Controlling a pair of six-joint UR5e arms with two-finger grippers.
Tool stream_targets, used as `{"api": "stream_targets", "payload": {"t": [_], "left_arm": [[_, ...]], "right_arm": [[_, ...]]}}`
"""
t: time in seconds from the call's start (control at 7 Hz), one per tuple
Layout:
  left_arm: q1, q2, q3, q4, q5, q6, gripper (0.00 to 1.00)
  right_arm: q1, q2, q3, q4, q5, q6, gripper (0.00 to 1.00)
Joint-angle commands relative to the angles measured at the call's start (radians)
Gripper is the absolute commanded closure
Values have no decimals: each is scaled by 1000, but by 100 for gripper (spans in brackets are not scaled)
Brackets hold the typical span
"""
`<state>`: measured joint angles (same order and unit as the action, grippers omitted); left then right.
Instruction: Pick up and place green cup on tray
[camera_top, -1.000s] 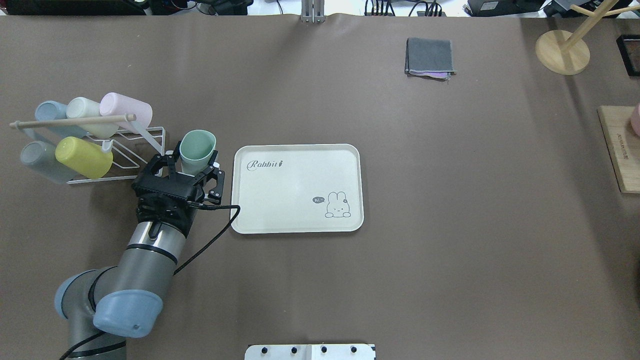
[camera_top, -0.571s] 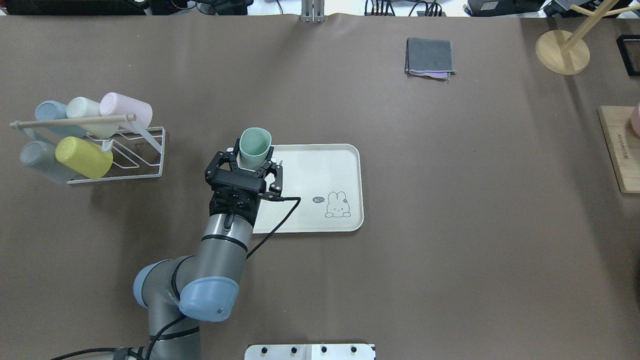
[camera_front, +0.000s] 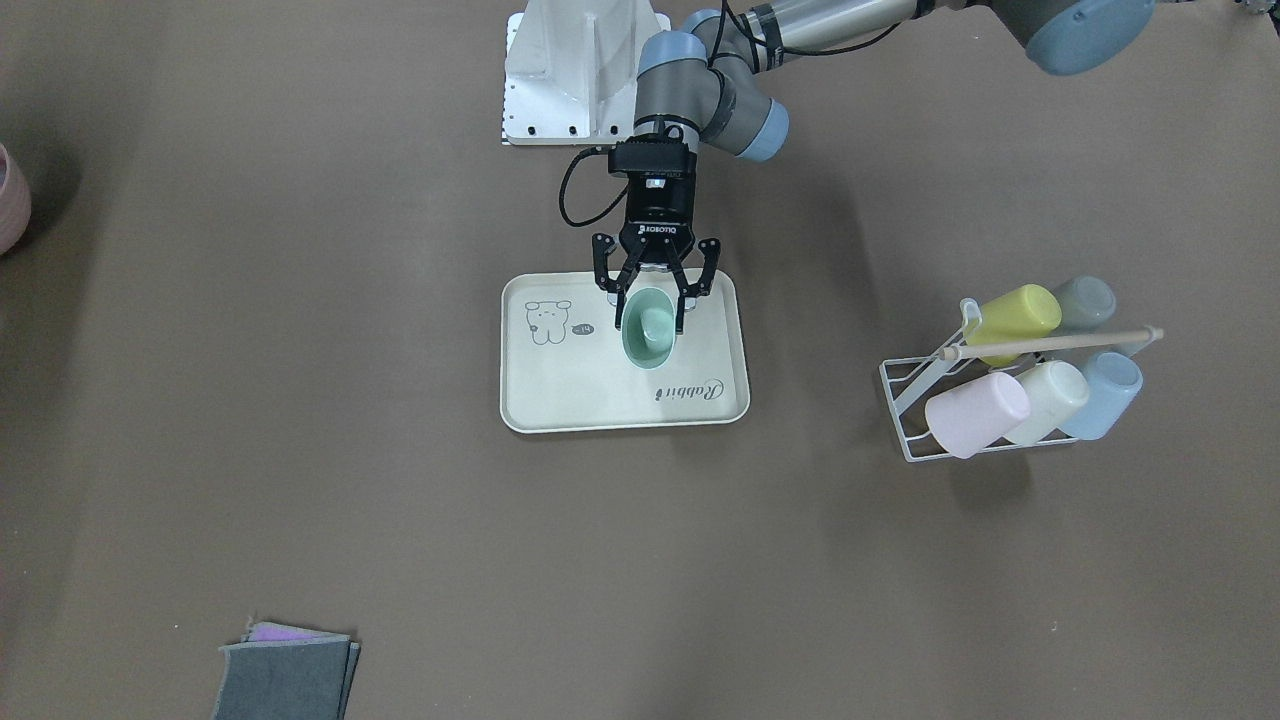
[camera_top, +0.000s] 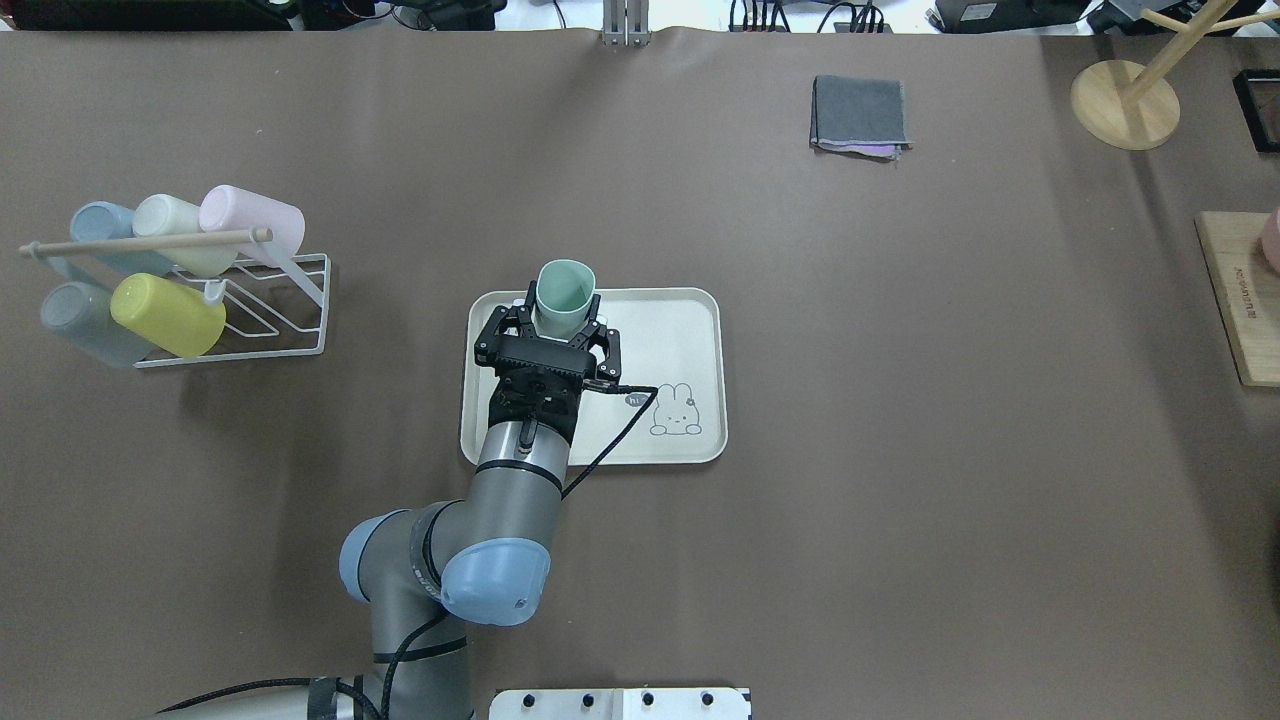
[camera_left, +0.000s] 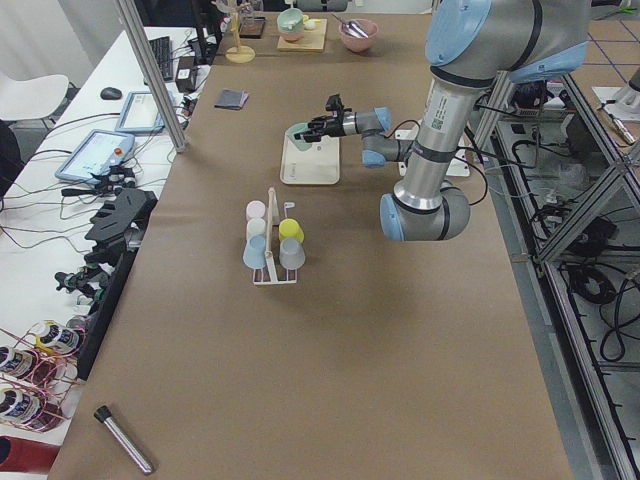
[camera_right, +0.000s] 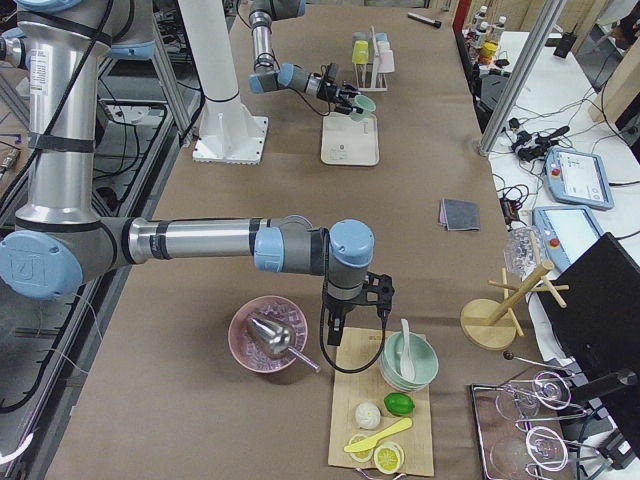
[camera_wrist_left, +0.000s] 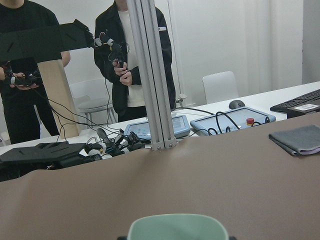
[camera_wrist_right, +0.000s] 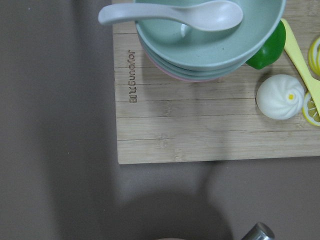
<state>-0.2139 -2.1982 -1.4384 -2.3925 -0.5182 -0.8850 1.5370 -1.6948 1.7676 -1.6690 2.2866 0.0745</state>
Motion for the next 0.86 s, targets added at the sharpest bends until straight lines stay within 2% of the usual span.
{"api": "stream_targets", "payload": {"t": [0.0, 0.43, 0.71], "left_arm": [[-2, -9, 45, -1, -8, -87, 47], [-7, -21, 94, -31, 7, -133, 47], [-7, -41, 150, -33, 65, -187, 47]], "right_arm": [[0, -2, 1, 0, 1, 1, 0], [0, -2, 1, 0, 1, 1, 0], [0, -2, 1, 0, 2, 1, 0]]}}
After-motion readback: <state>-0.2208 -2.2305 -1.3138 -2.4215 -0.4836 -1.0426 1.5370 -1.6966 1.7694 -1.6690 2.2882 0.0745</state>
